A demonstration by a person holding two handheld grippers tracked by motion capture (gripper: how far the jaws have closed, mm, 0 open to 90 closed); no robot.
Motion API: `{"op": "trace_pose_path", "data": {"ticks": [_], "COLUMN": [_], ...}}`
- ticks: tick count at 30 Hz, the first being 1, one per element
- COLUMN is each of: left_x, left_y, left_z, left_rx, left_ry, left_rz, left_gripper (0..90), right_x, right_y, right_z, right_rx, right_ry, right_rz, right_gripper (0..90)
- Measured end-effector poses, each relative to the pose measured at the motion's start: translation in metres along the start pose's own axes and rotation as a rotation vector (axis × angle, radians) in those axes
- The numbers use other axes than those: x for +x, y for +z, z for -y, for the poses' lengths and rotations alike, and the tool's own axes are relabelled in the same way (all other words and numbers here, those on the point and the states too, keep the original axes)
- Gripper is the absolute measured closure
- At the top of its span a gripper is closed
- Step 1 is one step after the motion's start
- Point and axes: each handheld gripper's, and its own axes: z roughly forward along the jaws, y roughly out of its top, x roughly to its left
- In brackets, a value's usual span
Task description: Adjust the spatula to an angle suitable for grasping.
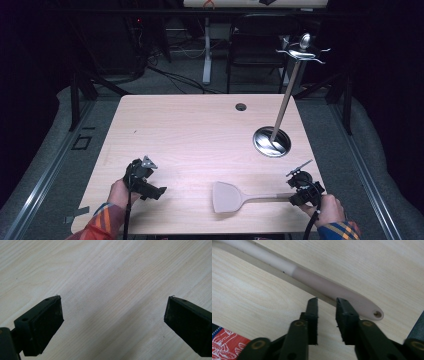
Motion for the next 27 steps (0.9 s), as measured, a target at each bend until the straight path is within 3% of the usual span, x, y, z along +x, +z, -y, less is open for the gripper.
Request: {"op": "trace_pose_path", "data": {"ticks": [1, 2, 3, 10, 12, 13, 14, 17, 18, 20, 21, 22, 23, 24, 25, 26, 27], "left_x": [0.0, 0.0, 0.0, 0.001, 0.001, 0.001, 0.0, 0.0, 0.0, 0.0, 0.0, 0.0, 0.0, 0.0, 0.0, 0.0, 0.0], "left_y": [0.0, 0.0, 0.0, 0.001, 0.001, 0.001, 0.002, 0.002, 0.002, 0.002, 0.002, 0.002, 0.002, 0.002, 0.002, 0.003, 0.003], "left_z": [0.0, 0.0, 0.0, 0.0, 0.0, -0.001, -0.001, -0.001, -0.001, -0.001, -0.001, -0.001, -0.001, -0.001, -0.001, -0.001, -0.001], "left_rx": [0.0, 0.0, 0.0, 0.004, 0.007, 0.008, 0.006, 0.009, 0.009, 0.008, 0.007, 0.008, 0.009, 0.009, 0.009, 0.008, 0.008], "left_ry": [0.001, 0.0, 0.0, -0.003, -0.003, -0.002, -0.003, -0.001, -0.002, -0.003, -0.003, -0.002, -0.001, 0.0, 0.0, -0.001, -0.001], "left_rz": [0.0, 0.0, 0.0, 0.002, 0.014, 0.026, 0.002, 0.007, 0.006, 0.008, 0.007, 0.007, 0.007, 0.004, 0.004, 0.007, 0.007], "left_gripper": [2.0, 2.0, 2.0, 2.1, 2.1, 2.1, 2.1, 2.1, 2.1, 2.1, 2.1, 2.1, 2.1, 2.1, 2.1, 2.1, 2.1], "right_x": [-0.001, -0.002, -0.004, -0.008, -0.007, -0.008, -0.008, -0.008, -0.006, -0.01, -0.011, -0.01, -0.01, -0.012, -0.012, -0.009, -0.009], "right_y": [0.0, 0.01, 0.0, 0.001, 0.005, 0.005, 0.007, 0.009, 0.012, 0.012, 0.013, 0.018, 0.018, 0.019, 0.019, 0.02, 0.02], "right_z": [0.0, 0.005, 0.001, 0.004, 0.005, 0.004, 0.003, 0.002, 0.003, -0.001, -0.002, 0.0, 0.0, -0.003, -0.003, -0.005, -0.005], "right_rx": [0.005, -0.129, 0.028, 0.047, 0.041, 0.083, 0.093, 0.094, 0.064, 0.114, 0.123, 0.074, 0.074, 0.111, 0.111, 0.12, 0.12], "right_ry": [0.002, 0.033, 0.006, 0.015, 0.039, 0.018, 0.014, 0.013, 0.041, 0.0, -0.002, 0.04, 0.04, 0.012, 0.012, 0.018, 0.018], "right_rz": [0.006, -0.024, -0.002, -0.01, -0.024, -0.022, -0.025, -0.02, -0.028, 0.008, 0.008, 0.0, 0.0, -0.018, -0.018, 0.011, 0.011], "right_gripper": [77.6, 79.6, 80.5, 85.5, 86.7, 86.9, 86.9, 86.8, 86.7, 86.9, 86.9, 87.0, 87.0, 86.9, 86.9, 86.9, 86.9]}}
